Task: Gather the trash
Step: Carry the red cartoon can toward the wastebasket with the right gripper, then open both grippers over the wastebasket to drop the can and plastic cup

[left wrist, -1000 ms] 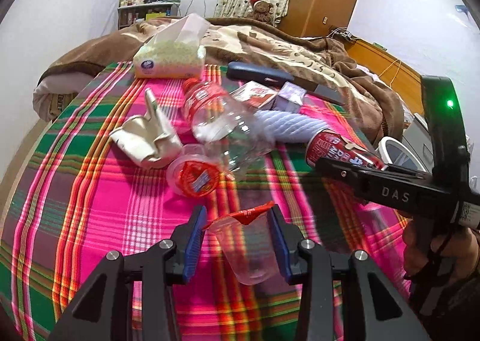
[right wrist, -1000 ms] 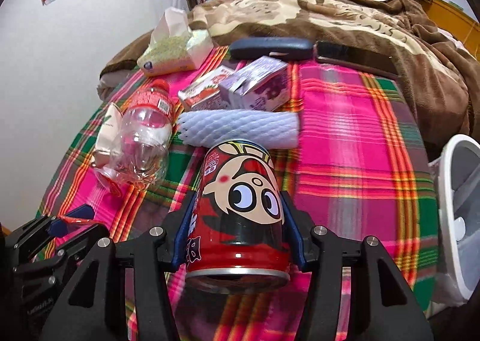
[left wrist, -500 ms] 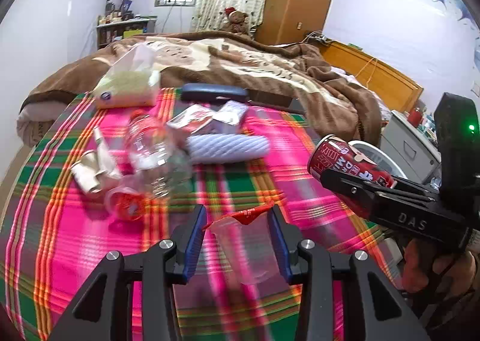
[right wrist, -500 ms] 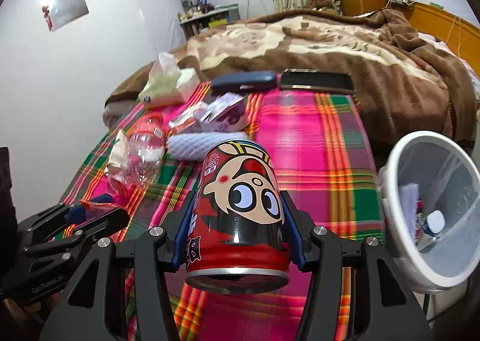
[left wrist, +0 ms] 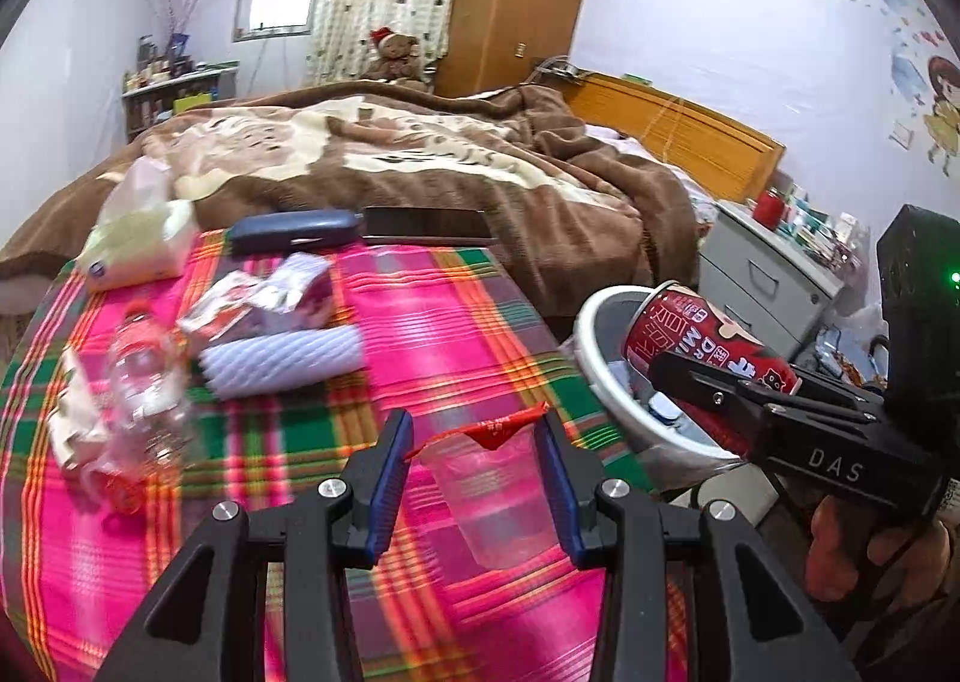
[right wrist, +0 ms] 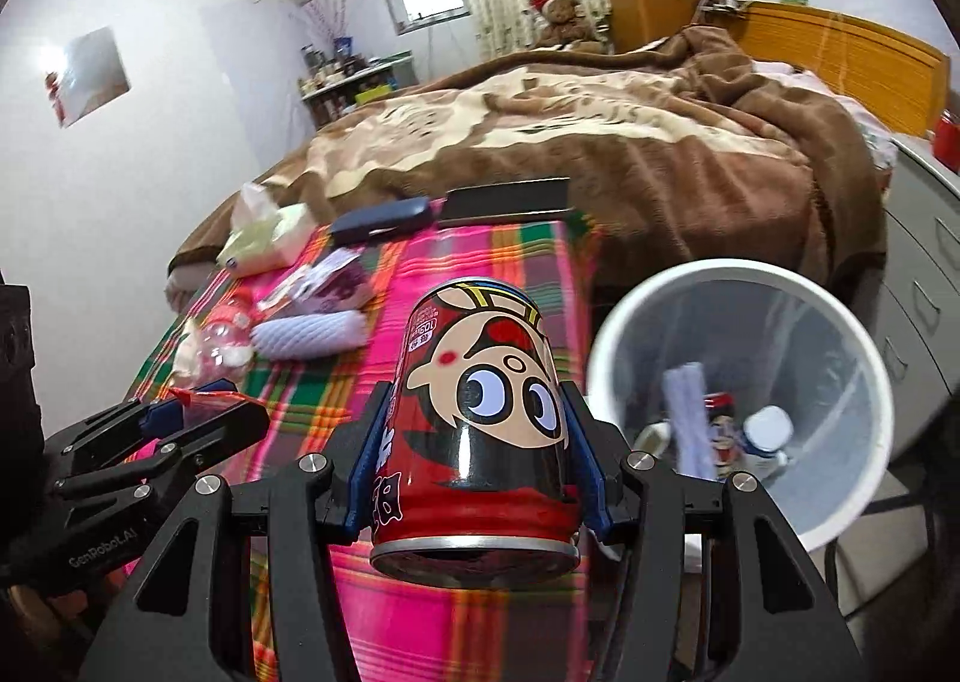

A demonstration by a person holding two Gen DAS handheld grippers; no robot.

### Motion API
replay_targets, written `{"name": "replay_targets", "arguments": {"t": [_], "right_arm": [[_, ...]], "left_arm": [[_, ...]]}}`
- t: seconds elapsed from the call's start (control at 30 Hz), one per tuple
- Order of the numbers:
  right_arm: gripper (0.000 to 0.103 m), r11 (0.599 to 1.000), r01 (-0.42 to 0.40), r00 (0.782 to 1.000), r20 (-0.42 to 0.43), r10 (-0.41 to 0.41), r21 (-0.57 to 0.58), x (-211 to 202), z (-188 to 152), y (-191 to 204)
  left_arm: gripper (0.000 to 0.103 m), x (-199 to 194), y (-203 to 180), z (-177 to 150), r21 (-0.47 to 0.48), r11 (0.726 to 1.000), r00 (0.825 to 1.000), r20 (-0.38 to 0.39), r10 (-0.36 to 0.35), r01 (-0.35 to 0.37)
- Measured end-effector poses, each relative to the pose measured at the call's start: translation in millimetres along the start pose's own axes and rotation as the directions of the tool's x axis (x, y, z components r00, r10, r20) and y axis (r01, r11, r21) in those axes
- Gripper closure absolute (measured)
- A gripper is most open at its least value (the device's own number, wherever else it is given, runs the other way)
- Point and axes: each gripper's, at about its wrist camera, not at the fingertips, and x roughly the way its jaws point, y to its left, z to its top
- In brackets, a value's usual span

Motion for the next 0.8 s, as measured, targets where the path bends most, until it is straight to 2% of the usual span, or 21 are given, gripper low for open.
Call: {"name": "replay_targets", "arguments": {"t": [0.47,0.67,0.8], "right_arm": [[0.049,0.988,0.115,0.993,0.007,-0.116,0.105,-14.2,9.2,-77.4],[0.049,0.974,0.180,0.984,-0.041,-0.176,0.136,-1.1,7.8,-109.1],[0.049,0.968,0.199,0.978,-0.091,-0.187,0.155,11.2,4.5,-128.8]], "left_arm": [[0.061,58.5,-86.8,33.8,0.097,0.983,0.987,-0.053,-0.150,0.155],[0.061,92.8,-114.1,40.0,0.123,0.975,0.979,-0.099,-0.176,0.187],[0.061,120.1,-125.7,41.1,0.115,0.970,0.969,-0.150,-0.195,0.213]]}}
